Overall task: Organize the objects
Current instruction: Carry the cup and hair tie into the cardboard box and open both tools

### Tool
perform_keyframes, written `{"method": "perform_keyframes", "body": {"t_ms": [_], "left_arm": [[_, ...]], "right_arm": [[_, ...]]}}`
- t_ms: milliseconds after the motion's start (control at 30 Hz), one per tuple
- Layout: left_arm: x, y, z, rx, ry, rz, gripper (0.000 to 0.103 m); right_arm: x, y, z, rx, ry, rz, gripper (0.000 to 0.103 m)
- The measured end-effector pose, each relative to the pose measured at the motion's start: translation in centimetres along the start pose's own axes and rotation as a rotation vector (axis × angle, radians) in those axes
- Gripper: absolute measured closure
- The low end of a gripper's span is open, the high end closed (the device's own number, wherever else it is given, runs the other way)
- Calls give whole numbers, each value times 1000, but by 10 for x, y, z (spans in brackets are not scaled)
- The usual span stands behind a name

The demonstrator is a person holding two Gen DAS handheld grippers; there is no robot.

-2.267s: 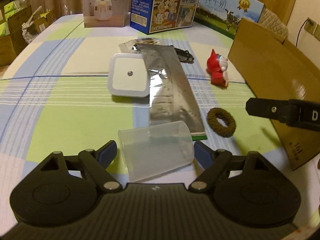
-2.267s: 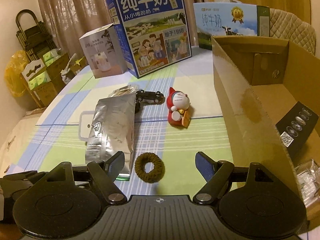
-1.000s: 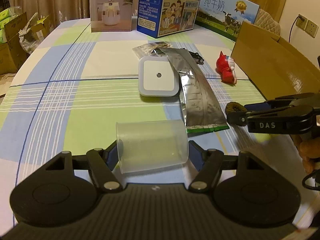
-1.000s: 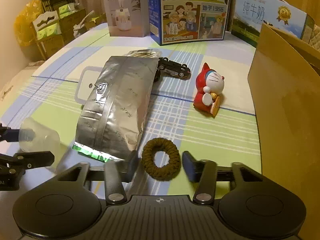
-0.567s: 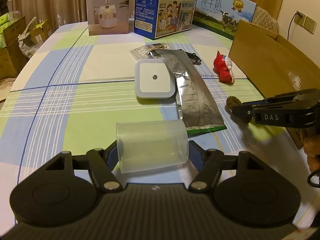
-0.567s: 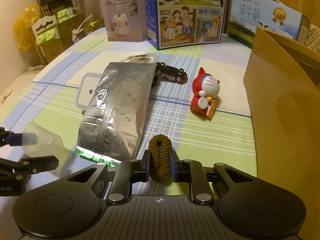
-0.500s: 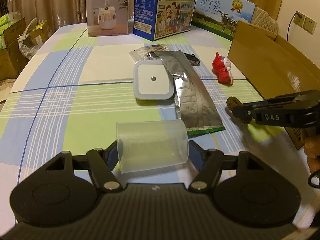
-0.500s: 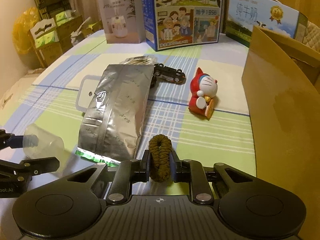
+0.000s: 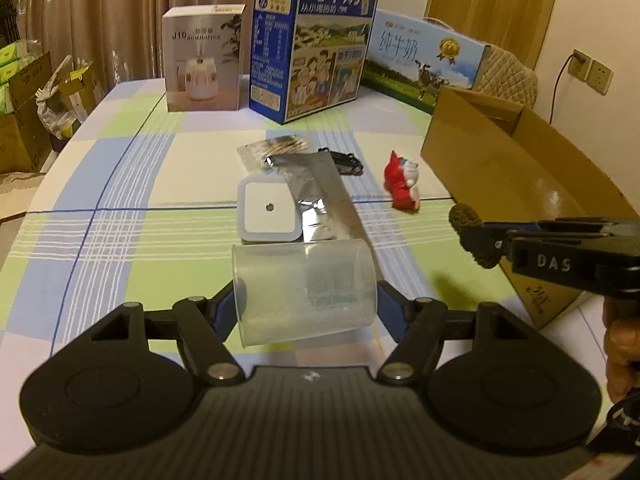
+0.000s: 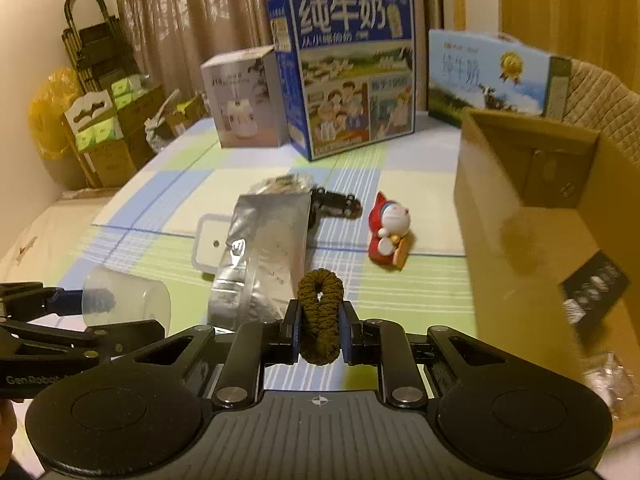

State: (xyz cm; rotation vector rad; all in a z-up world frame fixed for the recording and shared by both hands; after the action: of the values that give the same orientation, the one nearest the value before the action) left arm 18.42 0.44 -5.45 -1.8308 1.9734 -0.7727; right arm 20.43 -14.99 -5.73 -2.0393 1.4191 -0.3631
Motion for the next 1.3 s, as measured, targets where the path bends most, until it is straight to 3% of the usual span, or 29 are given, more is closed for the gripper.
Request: {"method": "perform_keyframes", "body": {"t_ms": [333, 767, 1067, 1300], "left_arm": [[52, -14, -37, 38, 36, 80, 37], [177, -55, -58, 91, 165, 243, 37], [252, -77, -45, 86, 232, 314, 37], [284, -82, -17, 53, 259, 346, 36]], "right_arm": [[26, -4, -69, 61, 52, 33, 87], [140, 4, -153, 128, 242, 144, 87], [190, 11, -164, 121, 274, 211, 87], [220, 18, -165, 120, 273, 265, 87]]}}
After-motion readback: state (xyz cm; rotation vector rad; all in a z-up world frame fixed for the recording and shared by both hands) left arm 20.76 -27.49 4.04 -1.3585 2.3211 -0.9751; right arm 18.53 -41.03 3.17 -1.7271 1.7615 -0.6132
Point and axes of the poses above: each gripper's, at about its wrist camera, not at the fingertips, and z roughly the way its jaws point, x to its right, y to its underside, the point moved 7 cm from there along z, roughly the way its jaws point, and after that the axes turned 9 degrees about -x, right-handed, at the moved point
